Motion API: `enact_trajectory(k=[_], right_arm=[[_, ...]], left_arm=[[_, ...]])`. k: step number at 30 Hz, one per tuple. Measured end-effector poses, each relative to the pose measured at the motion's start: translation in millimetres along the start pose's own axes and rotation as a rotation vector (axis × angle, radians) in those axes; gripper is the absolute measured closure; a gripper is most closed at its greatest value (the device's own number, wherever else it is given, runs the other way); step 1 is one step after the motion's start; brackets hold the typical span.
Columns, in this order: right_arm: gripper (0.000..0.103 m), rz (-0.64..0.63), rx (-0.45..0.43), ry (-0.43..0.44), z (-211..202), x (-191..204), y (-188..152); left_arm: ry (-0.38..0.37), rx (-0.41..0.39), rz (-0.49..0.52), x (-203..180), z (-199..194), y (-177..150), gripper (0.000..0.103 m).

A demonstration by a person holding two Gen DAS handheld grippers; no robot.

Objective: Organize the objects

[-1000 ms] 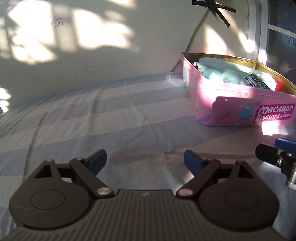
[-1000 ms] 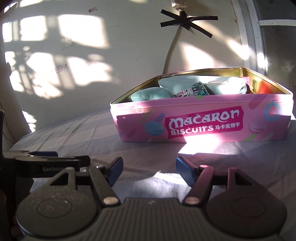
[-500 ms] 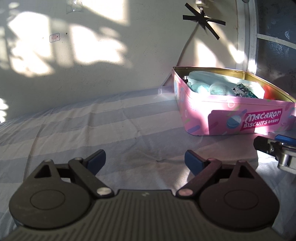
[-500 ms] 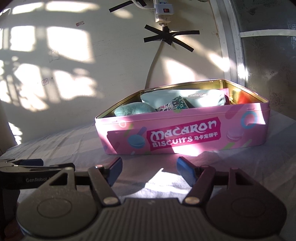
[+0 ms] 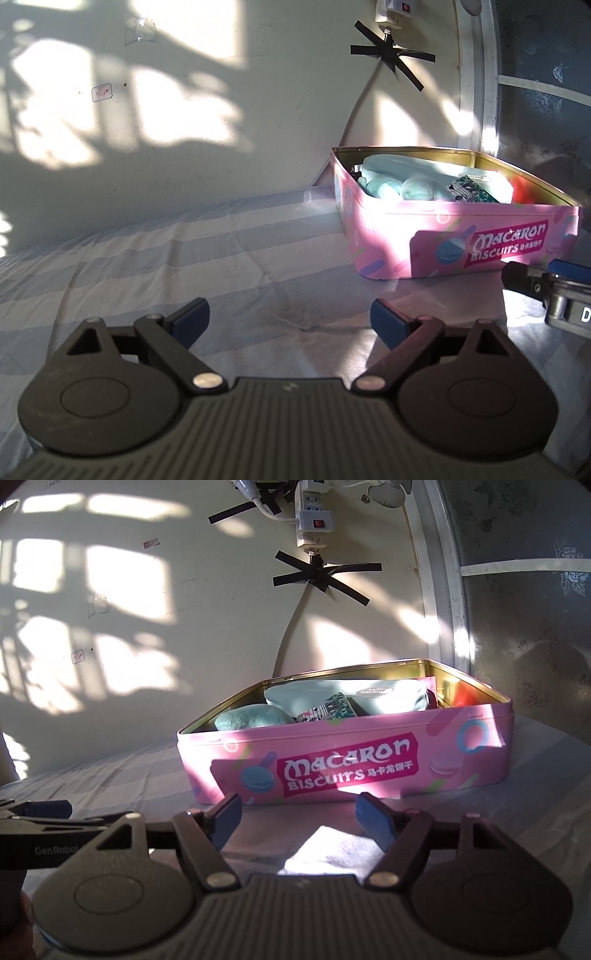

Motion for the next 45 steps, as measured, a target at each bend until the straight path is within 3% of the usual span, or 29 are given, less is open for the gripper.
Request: enact_trajectory(k=[26,29,34,38,42,45], right_arm=[[0.030,0.015,-0.038,-0.037,-23.1,1.4,33.9],[0.029,0.004,-0.057,-0.049,-28.5,-0.1,44.1],[0.026,0.012,-0.117,-0.090,-44.0,-14.1,71.7],[0.022,0.004,-0.137,-0.121,-56.3,-26.1,88.9],[0.018,-0.046,-0.136,-0.147,-64.7,-29.7,98.5],[0.018,-0.077,-0.125,-0.154,-60.3,-25.8,99.2]], left_arm=[[-0.074,-0.025,-0.073,1.1,-19.6,15.4,0.000],[-0.076,-0.006,-0.074,-3.6,-24.2,34.9,0.000],[-0.146,-0.065,-0.020,-21.5,-42.6,98.8,0.000],[-0.192,-0.129,-0.073,-29.4,-52.1,134.2,0.000],[-0.275,-0.102,-0.159,-34.3,-44.1,127.3,0.000],[-0.287,-0.041,-0.138,-33.3,-33.9,121.2,0.000]])
Point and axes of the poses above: each gripper's, at about its wrist camera, not at the fingertips, and z roughly the way its jaws point, x to its left, y to its top, the point moved 10 cm from there along z, roughly the way its jaws point, and after that the axes turned 4 degrees about z, right-handed, at the moved point
